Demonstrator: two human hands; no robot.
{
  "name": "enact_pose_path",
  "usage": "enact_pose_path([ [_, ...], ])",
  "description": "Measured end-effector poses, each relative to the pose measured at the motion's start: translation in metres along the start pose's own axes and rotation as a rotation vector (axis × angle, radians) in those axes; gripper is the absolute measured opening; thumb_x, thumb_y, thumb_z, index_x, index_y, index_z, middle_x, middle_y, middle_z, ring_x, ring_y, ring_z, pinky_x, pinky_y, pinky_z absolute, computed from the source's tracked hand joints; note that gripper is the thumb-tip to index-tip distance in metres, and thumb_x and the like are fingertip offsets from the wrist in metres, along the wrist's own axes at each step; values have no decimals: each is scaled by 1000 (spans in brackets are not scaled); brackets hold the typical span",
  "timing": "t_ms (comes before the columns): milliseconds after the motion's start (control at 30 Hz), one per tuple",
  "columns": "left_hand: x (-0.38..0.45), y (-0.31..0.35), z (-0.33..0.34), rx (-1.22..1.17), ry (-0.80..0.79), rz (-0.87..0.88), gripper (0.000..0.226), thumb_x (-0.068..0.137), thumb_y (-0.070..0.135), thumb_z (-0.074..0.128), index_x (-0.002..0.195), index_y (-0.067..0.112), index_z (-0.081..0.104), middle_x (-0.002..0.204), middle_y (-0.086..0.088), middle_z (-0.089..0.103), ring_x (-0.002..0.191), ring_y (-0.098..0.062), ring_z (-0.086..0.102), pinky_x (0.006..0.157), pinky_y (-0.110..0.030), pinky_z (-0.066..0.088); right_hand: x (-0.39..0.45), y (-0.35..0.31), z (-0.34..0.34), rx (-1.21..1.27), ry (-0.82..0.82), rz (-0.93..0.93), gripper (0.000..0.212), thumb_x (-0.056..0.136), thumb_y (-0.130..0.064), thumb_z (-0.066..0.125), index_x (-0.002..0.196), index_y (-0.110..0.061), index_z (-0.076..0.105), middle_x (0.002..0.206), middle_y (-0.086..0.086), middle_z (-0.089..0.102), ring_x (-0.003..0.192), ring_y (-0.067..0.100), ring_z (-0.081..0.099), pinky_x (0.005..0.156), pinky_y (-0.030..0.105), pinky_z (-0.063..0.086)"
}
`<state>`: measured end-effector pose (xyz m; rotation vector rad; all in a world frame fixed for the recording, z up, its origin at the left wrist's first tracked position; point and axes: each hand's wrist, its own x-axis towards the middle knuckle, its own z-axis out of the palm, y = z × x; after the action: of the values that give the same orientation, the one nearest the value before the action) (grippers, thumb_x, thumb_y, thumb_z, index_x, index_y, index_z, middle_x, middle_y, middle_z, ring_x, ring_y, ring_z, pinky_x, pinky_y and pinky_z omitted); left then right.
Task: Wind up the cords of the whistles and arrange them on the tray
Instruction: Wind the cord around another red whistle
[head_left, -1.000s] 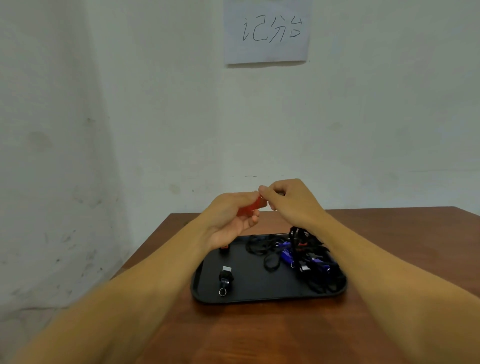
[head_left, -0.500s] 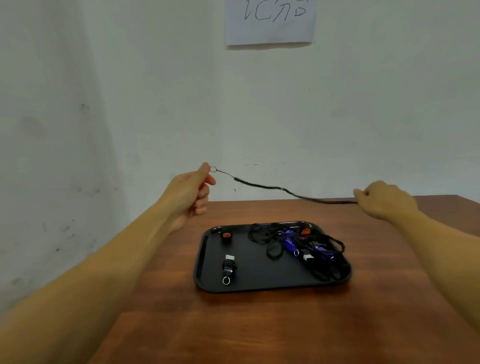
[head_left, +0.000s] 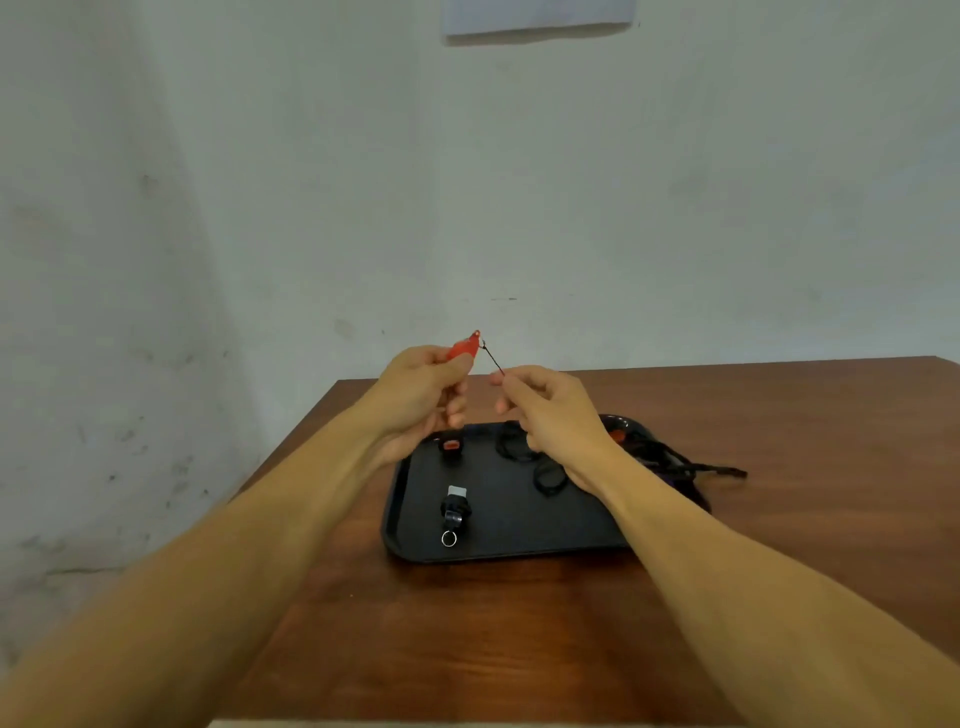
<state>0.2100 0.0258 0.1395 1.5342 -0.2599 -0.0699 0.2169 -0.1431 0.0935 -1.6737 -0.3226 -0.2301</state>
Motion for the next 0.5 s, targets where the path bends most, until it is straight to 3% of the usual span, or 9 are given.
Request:
enact_pose_path([
  [100,1,-9,-12,-112,103,-3,6,96,9,61,96,3,58,75,-9,61,51,-13,45,48,-26,46,4,6,3,-39,54,-31,22,102,-19,54,101,-10,75,72,-12,69,49,-3,51,55,13,34],
  [167,0,-11,-14,-175,77,-13,5,96,9,62,96,4,61,81,-11,68,53,-12,49,51,-26,51,6,6,6,-97,91,-39,17,101,-21,55,101,-13,70,77,-6,73,65,-6,62,66,14,40],
  [300,-2,-10,-10,-241,-44,-19,15,99,5,55,111,0,61,100,-21,73,61,-15,58,56,-28,56,12,15,16,-230,172,-63,9,99,-30,59,100,-21,59,76,-5,73,78,8,69,76,30,54],
  [367,0,-13,-8,-74,25,38,17,100,5,55,116,1,58,93,-17,72,57,-15,56,51,-29,53,13,17,21,-455,116,-126,13,99,-38,57,98,-26,62,81,-8,73,82,11,70,78,38,56],
  [433,5,-21,-9,308,145,184,11,101,9,53,111,7,56,83,-12,69,50,-12,56,45,-29,48,10,10,24,-723,-42,-206,15,98,-37,54,104,-28,63,94,-7,74,90,17,68,81,40,55],
  [500,10,-29,-15,669,201,321,6,100,13,51,105,15,54,80,-9,68,56,-16,61,51,-36,51,7,-5,27,-927,-241,-271,14,97,-31,53,105,-25,62,98,-1,73,90,24,67,79,41,54],
])
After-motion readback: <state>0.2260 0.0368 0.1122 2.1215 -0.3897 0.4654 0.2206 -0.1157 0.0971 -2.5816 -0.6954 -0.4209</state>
